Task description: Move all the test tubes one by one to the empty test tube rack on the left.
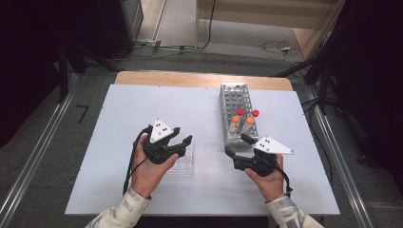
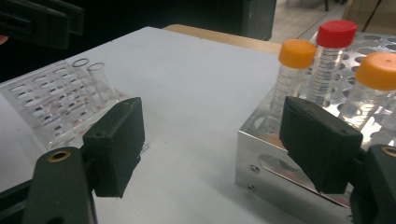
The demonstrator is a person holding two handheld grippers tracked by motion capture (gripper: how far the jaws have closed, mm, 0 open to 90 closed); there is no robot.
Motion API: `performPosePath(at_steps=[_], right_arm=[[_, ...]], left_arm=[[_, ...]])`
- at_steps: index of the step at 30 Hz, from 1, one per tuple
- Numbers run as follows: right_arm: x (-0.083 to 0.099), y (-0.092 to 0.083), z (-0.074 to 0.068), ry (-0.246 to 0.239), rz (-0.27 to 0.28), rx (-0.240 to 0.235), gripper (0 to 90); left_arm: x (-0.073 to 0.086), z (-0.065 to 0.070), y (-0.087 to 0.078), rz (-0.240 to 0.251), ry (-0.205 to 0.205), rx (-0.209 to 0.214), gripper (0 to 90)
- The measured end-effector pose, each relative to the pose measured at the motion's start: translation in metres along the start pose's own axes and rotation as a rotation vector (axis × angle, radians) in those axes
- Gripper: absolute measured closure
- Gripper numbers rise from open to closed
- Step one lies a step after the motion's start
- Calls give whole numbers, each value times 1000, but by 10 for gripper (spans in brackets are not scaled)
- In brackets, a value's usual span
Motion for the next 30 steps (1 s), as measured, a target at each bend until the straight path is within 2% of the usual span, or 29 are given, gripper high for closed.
performPosePath(at_steps=[1, 6, 8, 9, 14, 17, 21, 26, 30], right_arm=[[0, 0, 2, 3, 2, 5, 208], [0, 0, 14, 23, -2, 43, 208], [0, 0, 20, 30, -1, 67, 212], [0, 1, 23, 32, -2, 79, 218], [-2, 2, 34, 41, 9, 137, 249], [-1, 6, 45, 68, 5, 176, 280], [-1, 12, 57, 82, 2, 217, 360], [1, 20, 62, 72, -9, 266, 478], [1, 23, 68, 81, -10, 288, 544]], left_arm=[[0, 0, 0, 1, -5, 4, 468], [0, -4, 2, 17, -42, -11, 284], [-1, -5, 3, 22, -70, -2, 244], [0, -5, 3, 20, -70, -5, 236], [-1, -4, 3, 22, -72, -2, 219], [-1, -4, 3, 26, -64, -9, 219], [-1, -4, 4, 27, -65, -10, 219], [-2, -5, 3, 32, -67, -14, 225], [-1, -4, 4, 30, -60, -17, 228]])
Point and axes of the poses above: each handheld gripper's, and its own axes: y roughly forward along the jaws, x roughly out of its underside, z roughly to its right, the point moved 7 cm from there along y, roughly forward along the jaws, and after that the axes turned 2 degrees about -z, right-handed, at the moved point
